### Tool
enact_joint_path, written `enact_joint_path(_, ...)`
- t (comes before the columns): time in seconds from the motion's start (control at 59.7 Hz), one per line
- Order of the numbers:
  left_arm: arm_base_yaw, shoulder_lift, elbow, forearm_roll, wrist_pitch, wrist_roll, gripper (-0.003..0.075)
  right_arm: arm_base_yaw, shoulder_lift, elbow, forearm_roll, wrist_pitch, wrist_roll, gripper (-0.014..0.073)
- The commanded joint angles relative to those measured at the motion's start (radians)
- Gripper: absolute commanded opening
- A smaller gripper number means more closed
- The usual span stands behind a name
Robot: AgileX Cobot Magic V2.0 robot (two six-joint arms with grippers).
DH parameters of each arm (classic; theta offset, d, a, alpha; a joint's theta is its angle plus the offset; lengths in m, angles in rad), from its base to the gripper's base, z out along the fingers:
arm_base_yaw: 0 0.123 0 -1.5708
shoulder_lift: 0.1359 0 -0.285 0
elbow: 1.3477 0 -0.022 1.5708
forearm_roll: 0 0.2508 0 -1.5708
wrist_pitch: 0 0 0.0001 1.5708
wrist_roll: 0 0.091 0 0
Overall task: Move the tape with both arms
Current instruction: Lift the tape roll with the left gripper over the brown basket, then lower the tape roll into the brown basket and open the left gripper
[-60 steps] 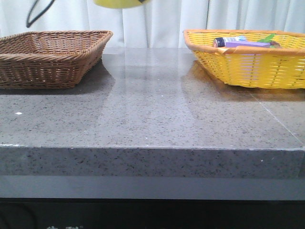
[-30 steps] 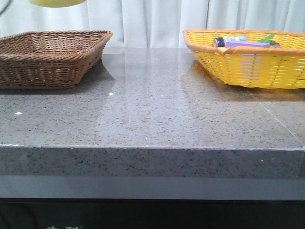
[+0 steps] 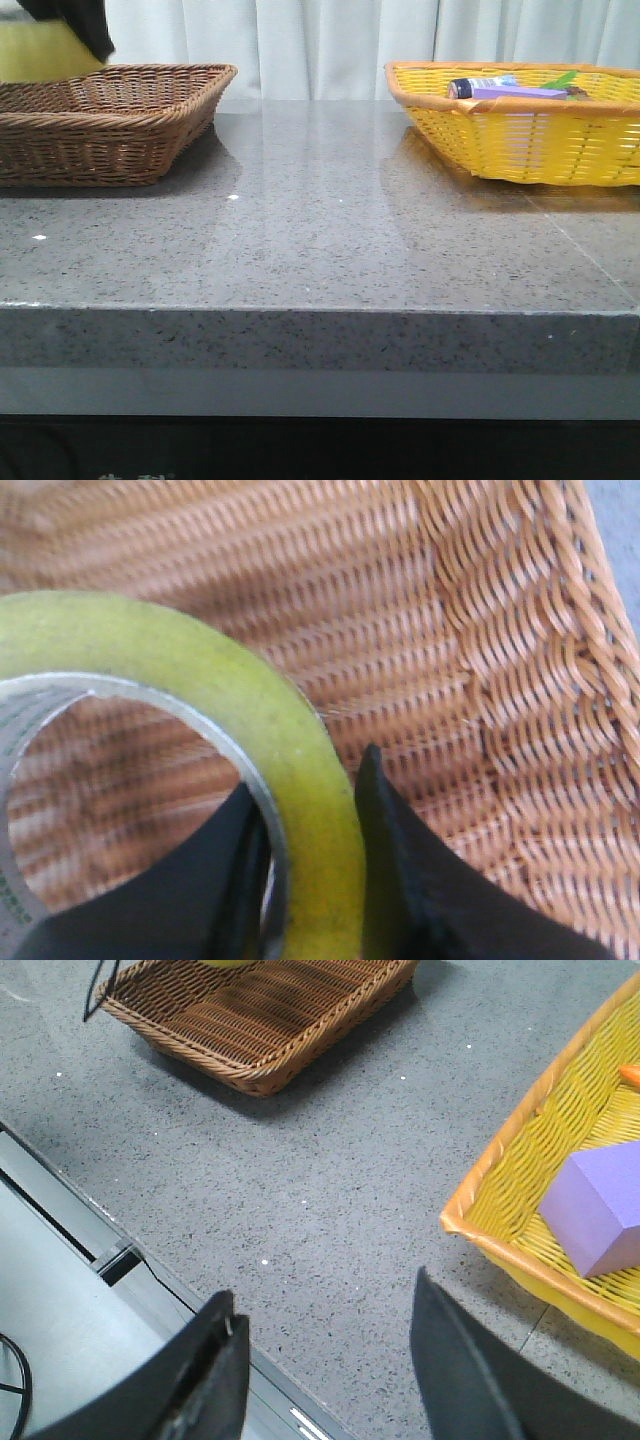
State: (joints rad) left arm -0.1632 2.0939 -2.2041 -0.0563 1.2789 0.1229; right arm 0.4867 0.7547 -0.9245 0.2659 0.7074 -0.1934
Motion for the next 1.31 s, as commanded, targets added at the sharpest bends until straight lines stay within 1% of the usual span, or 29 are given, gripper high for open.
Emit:
enact_joint_path(0.0,-0.002,-0.043,-0.021,-0.059,0.006,-0.010,0.0096,0.000,-0.006,-0.022,0.016,-0.065,-0.001,0.0400)
enact_joint_path(0.234,-0.004,0.024,-0.021,-0.068,0.006,-0.010,0.0096,0.000,-0.006,-0.022,0.016,-0.065,-0.001,0.0400)
enact_joint_path(0.335,-0.004,0.037,-0.019,-0.068,0.006,-0.010,0.0123,0.000,-0.006,-0.022,0.016,-0.065,-0.001,0.0400)
enact_joint_path(0.368,-0.005,0.039,-0.020,-0.068,0.006,-0.010,0.0157,0.000,-0.006,-0.022,0.016,-0.065,-0.001,0.0400)
enact_joint_path(0.419,-0.005,0.039,-0.020,-0.068,0.006,-0.010,0.0230,0.000,-0.006,-0.022,0.016,-0.065,-0.001,0.0400)
enact_joint_path(0.452,-0.005,0.039,-0.020,-0.068,0.006,-0.010,0.0298,0.000,-0.006,-0.022,0.016,-0.065,-0.001,0.0400)
enact_joint_path(0.536,-0.005,0.038,-0.022,-0.068,0.006,-0.010,0.0420,0.000,-0.006,-0.022,0.016,-0.065,-0.001,0.0400)
enact_joint_path(0.586,-0.005,0.031,-0.022,-0.068,0.006,-0.010,0.0452,0.000,-0.006,-0.022,0.016,-0.065,-0.001,0.0400)
enact_joint_path(0.804,-0.005,-0.058,-0.024,-0.068,0.006,-0.010,0.0451,0.000,-0.006,-0.022,0.016,-0.065,-0.001,0.0400)
enact_joint_path(1.089,-0.005,-0.294,-0.020,-0.069,0.006,-0.020,0.0447,0.000,-0.006,-0.022,0.016,-0.065,-0.001,0.0400)
enact_joint_path(1.189,-0.005,-0.417,0.031,-0.083,0.006,-0.023,0.0427,0.000,-0.006,-0.022,0.016,-0.065,-0.001,0.0400)
enact_joint_path(1.289,-0.005,-0.547,0.144,-0.083,-0.016,-0.025,0.0419,0.000,-0.006,-0.022,0.016,-0.065,-0.001,0.0400)
